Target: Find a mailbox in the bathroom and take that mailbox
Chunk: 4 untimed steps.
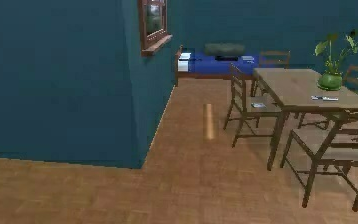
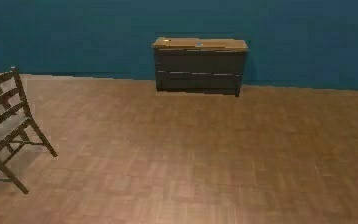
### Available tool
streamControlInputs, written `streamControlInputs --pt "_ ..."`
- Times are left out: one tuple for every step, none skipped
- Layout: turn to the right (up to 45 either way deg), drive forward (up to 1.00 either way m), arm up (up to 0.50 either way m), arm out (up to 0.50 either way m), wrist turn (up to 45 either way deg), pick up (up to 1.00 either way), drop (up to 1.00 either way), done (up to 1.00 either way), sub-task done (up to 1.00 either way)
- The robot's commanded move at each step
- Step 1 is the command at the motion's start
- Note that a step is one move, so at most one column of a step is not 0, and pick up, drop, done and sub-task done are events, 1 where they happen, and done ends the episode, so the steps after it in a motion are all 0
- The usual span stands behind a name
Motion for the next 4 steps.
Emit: streamControlInputs --pt "-33.0 0.0 0.0 0.0 0.0 0.0 0.0 0.0 0.0" --pt "0.0 0.45 0.0 0.0 0.0 0.0 0.0 0.0 0.0" --pt "-45.0 0.0 0.0 0.0 0.0 0.0 0.0 0.0 0.0" --pt "-3.0 0.0 0.0 0.0 0.0 0.0 0.0 0.0 0.0"
